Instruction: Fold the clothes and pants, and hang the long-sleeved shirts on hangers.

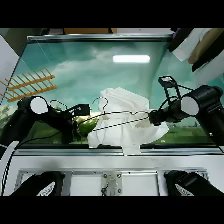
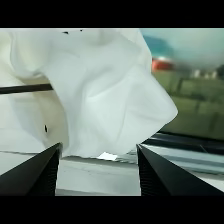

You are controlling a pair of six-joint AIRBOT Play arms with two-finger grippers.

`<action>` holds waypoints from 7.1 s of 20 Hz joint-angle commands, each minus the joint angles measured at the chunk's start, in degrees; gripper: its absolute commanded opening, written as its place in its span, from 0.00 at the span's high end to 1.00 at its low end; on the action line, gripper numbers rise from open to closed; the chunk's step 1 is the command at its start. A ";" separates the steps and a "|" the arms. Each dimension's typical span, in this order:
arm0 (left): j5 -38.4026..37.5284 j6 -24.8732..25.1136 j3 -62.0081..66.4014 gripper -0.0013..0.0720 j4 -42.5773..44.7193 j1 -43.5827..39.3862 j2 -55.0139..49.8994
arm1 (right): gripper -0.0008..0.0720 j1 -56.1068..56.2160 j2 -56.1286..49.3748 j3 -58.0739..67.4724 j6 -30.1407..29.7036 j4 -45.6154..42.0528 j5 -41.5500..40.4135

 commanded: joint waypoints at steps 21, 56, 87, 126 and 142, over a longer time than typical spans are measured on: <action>11.30 19.32 0.04 0.97 -9.33 -4.15 -7.72 | 0.97 3.19 -2.99 10.91 -2.97 -7.32 8.48; 13.14 16.65 0.04 0.97 -12.46 -4.37 -7.69 | 0.97 26.18 -7.30 15.52 9.11 1.81 -21.00; 11.72 16.65 0.04 0.97 -12.37 -4.35 -7.69 | 0.34 24.76 -3.82 15.52 6.19 3.93 -9.94; 11.37 16.65 0.02 0.97 -12.46 -4.37 -7.69 | 0.20 -60.39 -1.16 -22.60 -117.15 66.42 17.88; 10.56 16.63 0.02 0.97 -12.48 -4.37 -7.69 | 0.20 -42.40 -17.16 -22.62 -125.57 73.42 9.79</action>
